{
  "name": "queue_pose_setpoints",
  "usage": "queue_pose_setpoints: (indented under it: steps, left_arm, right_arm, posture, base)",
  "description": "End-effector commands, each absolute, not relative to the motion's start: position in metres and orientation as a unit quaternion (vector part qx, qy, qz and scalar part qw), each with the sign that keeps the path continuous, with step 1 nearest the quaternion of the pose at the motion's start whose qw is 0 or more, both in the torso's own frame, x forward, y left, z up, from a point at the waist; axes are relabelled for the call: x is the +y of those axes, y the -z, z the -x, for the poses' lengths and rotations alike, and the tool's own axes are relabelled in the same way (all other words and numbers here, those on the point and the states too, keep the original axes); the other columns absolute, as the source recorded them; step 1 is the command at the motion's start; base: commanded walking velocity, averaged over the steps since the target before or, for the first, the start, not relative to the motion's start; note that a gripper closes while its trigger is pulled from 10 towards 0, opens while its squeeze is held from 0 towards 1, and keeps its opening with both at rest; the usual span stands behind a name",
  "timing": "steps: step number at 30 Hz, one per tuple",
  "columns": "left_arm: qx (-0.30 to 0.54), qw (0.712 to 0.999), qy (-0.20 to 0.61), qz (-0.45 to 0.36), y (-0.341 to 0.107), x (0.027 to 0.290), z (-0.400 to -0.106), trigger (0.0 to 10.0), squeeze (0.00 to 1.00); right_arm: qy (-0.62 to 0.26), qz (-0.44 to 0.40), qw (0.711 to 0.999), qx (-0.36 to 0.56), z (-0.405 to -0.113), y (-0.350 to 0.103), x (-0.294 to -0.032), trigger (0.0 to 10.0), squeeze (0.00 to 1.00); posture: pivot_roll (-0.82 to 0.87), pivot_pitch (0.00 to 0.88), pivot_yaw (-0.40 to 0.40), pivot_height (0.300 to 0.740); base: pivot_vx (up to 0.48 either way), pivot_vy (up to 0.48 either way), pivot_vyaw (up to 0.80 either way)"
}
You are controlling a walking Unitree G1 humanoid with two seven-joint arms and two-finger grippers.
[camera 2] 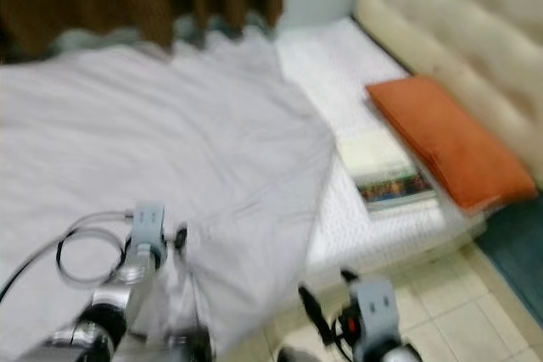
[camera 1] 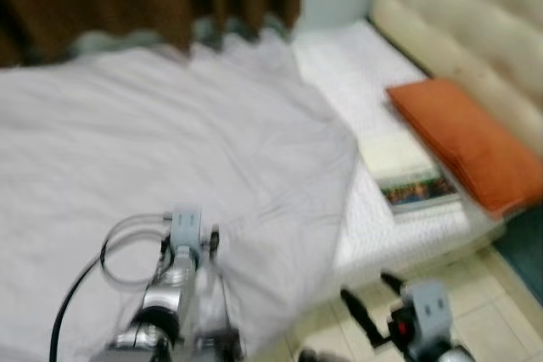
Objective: Clean up the room
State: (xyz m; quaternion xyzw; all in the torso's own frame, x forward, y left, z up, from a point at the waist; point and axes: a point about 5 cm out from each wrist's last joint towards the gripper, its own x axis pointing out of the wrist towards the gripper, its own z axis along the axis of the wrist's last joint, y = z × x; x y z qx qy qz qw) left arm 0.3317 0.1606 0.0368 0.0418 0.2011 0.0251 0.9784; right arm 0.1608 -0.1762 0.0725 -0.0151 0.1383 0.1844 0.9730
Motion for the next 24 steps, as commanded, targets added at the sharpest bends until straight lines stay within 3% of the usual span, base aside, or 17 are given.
queue_pose_setpoints:
  steps: [1, 9, 17, 24]
  left_arm:
    - [0.194, 0.979, -0.044, -0.045, -0.038, 0.165, -0.333, 10.0, 0.0]
    - [0.205, 0.975, -0.088, -0.021, -0.034, 0.175, -0.33, 10.0, 0.0]
    - [0.199, 0.976, -0.086, -0.031, -0.031, 0.174, -0.327, 10.0, 0.0]
    - [0.253, 0.961, -0.078, 0.08, -0.012, 0.162, -0.316, 10.0, 0.0]
  right_arm:
    - [-0.189, 0.016, 0.971, 0.145, -0.15, -0.083, -0.173, 10.0, 0.0]
    - [-0.167, -0.003, 0.966, 0.197, -0.104, -0.098, -0.169, 10.0, 0.0]
    - [-0.157, -0.011, 0.961, 0.226, -0.089, -0.099, -0.166, 10.0, 0.0]
    - [-0.154, -0.009, 0.96, 0.233, -0.085, -0.104, -0.167, 10.0, 0.0]
  posture:
    - [-0.3, 0.55, -0.052, 0.74]
    - [-0.34, 0.62, -0.055, 0.74]
    - [-0.33, 0.608, -0.041, 0.74]
    - [-0.37, 0.611, -0.052, 0.74]
  base:
    - [0.0, 0.0, 0.0]
    - [0.0, 0.0, 0.0]
    - [0.0, 0.0, 0.0]
    - [0.0, 0.0, 0.0]
